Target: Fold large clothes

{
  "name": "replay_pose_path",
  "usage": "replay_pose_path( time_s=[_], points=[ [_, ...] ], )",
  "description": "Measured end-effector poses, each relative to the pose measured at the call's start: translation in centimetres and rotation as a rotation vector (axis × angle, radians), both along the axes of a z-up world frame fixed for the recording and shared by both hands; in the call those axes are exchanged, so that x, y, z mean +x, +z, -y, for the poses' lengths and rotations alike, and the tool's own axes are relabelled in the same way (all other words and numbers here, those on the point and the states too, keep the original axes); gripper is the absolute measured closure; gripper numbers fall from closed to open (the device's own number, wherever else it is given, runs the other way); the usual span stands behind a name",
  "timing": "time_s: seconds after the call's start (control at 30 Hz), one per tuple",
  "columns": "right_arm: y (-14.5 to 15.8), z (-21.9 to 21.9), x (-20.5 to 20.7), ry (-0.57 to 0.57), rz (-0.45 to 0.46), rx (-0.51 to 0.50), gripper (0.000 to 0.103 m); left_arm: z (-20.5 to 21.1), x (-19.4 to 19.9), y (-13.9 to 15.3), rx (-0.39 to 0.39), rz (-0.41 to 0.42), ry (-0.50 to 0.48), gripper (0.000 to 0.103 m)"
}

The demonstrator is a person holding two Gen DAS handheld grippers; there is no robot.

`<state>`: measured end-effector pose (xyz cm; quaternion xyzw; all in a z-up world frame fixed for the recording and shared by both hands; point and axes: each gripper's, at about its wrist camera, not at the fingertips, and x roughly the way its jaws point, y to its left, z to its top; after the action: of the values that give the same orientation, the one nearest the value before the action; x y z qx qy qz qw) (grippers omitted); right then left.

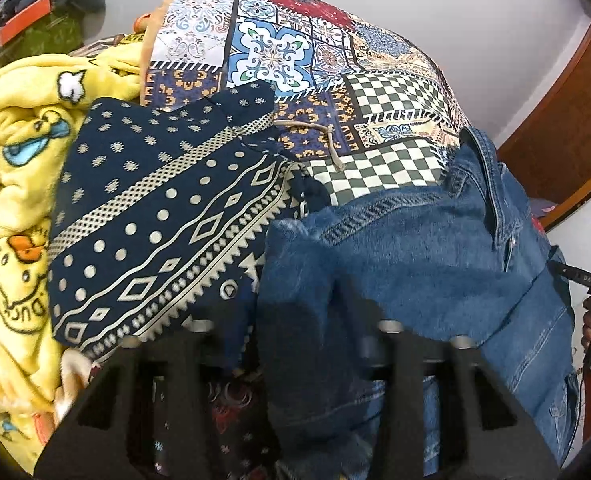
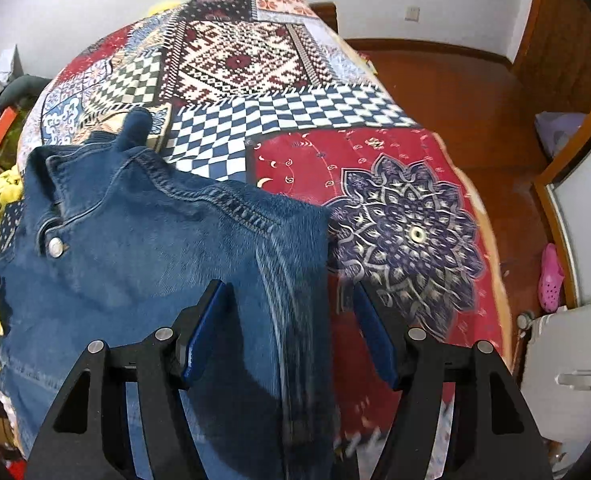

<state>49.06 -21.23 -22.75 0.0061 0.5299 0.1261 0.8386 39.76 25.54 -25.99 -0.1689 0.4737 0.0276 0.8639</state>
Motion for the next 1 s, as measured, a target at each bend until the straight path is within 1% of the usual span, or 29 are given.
replay_pose_path(
  time_s=[0.03, 0.07, 0.13, 0.17, 0.23, 0.27, 0.37, 0.47, 0.53, 0.6, 0.63, 0.67, 0.73, 0.8, 0.87, 0.93, 1.0],
  points=[
    [0.0, 0.1, 0.0, -0.001, 0.008, 0.008, 0.051, 0.0, 0.2, 0.0, 0.012, -0.001, 0.005, 0.080],
    [0.1, -0.1, 0.1, 0.005, 0.020, 0.015, 0.063, 0.1, 0.4, 0.1, 0.020, 0.010, 0.006, 0.090],
    [0.2, -0.4, 0.1, 0.009, 0.030, 0.024, 0.074, 0.4, 0.4, 0.6, 0.043, 0.024, 0.013, 0.093],
    [0.3, -0.5, 0.0, -0.004, 0.038, 0.011, 0.081, 0.6, 0.4, 0.9, 0.052, 0.030, 0.017, 0.093],
    [0.6, -0.8, -0.2, 0.013, 0.052, -0.002, 0.085, 1.1, 0.4, 2.0, 0.082, 0.053, 0.023, 0.094],
    [1.1, -1.0, -0.5, 0.024, 0.069, -0.017, 0.086, 1.3, 0.6, 3.1, 0.087, 0.078, 0.029, 0.094],
    [3.1, -1.2, -0.7, 0.044, 0.113, 0.004, 0.087, 1.5, 1.7, 5.4, 0.079, 0.124, 0.025, 0.094],
    [5.0, -1.8, -0.9, 0.062, 0.156, 0.000, 0.088, 2.0, 3.6, 7.2, 0.127, 0.152, 0.028, 0.094],
    [5.5, -2.3, -0.6, 0.057, 0.184, -0.016, 0.088, 2.1, 4.7, 7.4, 0.159, 0.145, 0.034, 0.094],
    [5.4, -2.4, -0.2, 0.038, 0.204, -0.032, 0.088, 1.9, 5.8, 6.3, 0.188, 0.106, 0.052, 0.094],
    [5.0, -2.4, 0.3, 0.027, 0.200, -0.037, 0.088, 1.8, 6.1, 5.8, 0.190, 0.091, 0.054, 0.093],
    [4.6, -2.3, 0.7, 0.017, 0.192, -0.042, 0.088, 1.5, 6.4, 4.7, 0.195, 0.069, 0.059, 0.093],
    [3.2, -2.2, 1.5, 0.005, 0.159, -0.056, 0.087, 1.2, 6.2, 3.4, 0.198, 0.057, 0.060, 0.092],
    [1.9, -2.0, 1.9, -0.001, 0.138, -0.067, 0.087, 1.1, 6.0, 2.4, 0.222, 0.045, 0.071, 0.092],
    [1.3, -1.8, 1.9, -0.012, 0.136, -0.086, 0.082, 0.8, 5.8, 1.5, 0.237, 0.019, 0.082, 0.092],
    [1.1, -1.7, 1.7, -0.022, 0.140, -0.105, 0.079, 0.5, 5.4, 1.0, 0.221, -0.004, 0.075, 0.092],
    [1.2, -1.8, 1.3, -0.023, 0.132, -0.130, 0.074, 0.3, 4.7, 1.4, 0.208, -0.005, 0.074, 0.092]
  ],
)
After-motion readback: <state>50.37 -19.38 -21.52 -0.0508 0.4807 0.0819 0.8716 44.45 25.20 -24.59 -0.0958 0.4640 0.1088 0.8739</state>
